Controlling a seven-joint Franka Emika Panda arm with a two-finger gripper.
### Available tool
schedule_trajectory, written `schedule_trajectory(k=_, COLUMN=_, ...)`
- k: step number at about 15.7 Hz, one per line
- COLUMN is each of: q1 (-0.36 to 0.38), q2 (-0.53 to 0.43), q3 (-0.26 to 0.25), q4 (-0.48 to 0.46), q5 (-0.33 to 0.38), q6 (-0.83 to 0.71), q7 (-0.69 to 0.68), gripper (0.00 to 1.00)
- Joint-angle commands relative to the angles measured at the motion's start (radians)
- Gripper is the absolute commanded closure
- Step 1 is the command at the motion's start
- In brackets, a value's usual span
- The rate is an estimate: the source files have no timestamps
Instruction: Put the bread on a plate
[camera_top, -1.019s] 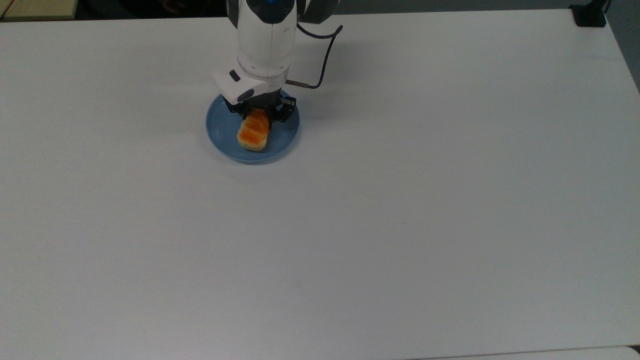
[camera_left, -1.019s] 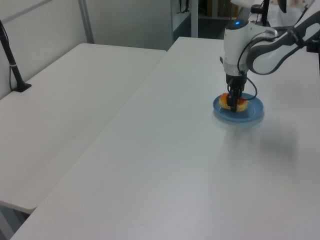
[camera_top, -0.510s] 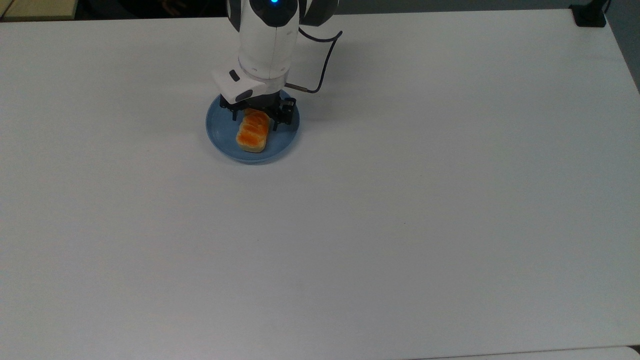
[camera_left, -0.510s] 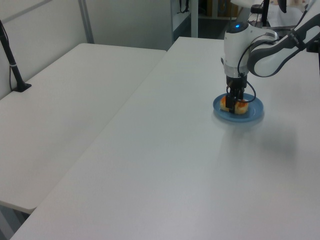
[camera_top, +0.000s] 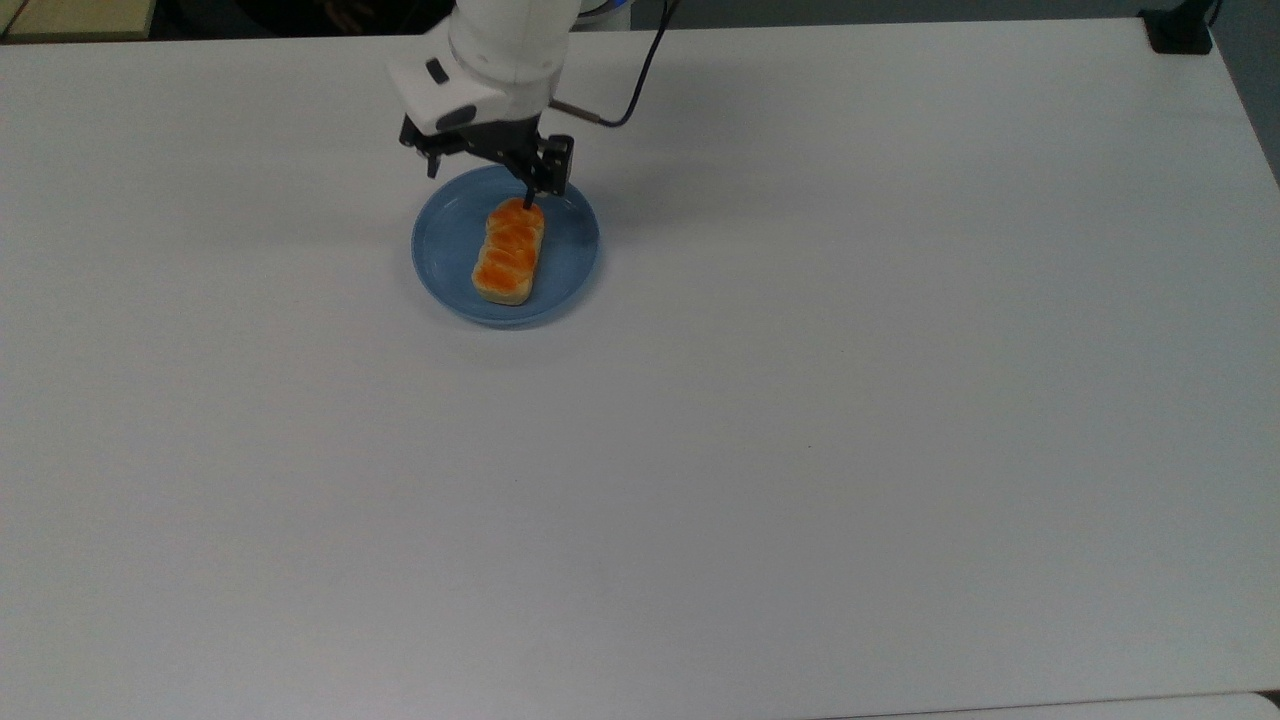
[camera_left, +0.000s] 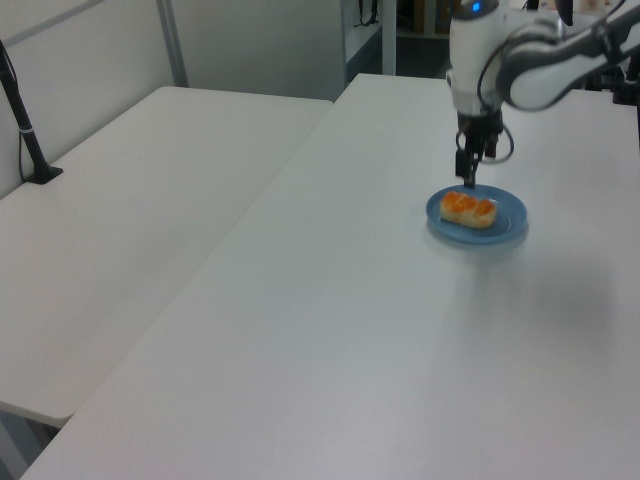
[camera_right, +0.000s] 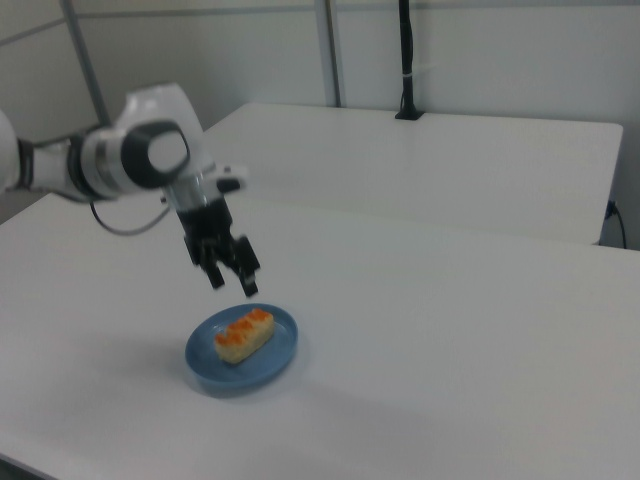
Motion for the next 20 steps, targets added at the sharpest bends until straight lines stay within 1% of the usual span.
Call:
schedule_trajectory(k=1, q1=-0.014, q2=-0.036, q3=-0.014, q4=0.253, q5=0.107, q6=-0.266, q7=-0.149, gripper=0.0)
schedule_trajectory(k=3, q1=-0.036, q2=-0.037, q3=-0.02, q4=0.364, q5=0.127, q6=-0.354, q7=-0.206, gripper=0.0)
schedule_trajectory(k=5, q1=-0.037, q2=-0.039, q3=-0.032, q4=0.427, q5=0.13, q6=-0.398, q7=-0.267, gripper=0.0)
schedule_trajectory(k=6, q1=-0.037, q2=-0.039, q3=-0.037, q4=0.441, q5=0.132, q6=-0.408, q7=-0.269, gripper=0.0)
schedule_trajectory(k=11, q1=-0.034, q2=-0.046, q3=-0.047, q4=0.455, q5=0.139, q6=-0.397, q7=-0.262, gripper=0.0)
schedule_trajectory(k=17, q1=-0.03, q2=-0.055, q3=-0.049, q4=0.463, q5=0.162, q6=-0.389, q7=-0.262, gripper=0.0)
schedule_trajectory(k=20, q1=-0.028, q2=-0.057, q3=-0.044, q4=0.481, q5=0.166, q6=-0.403, q7=-0.262, gripper=0.0)
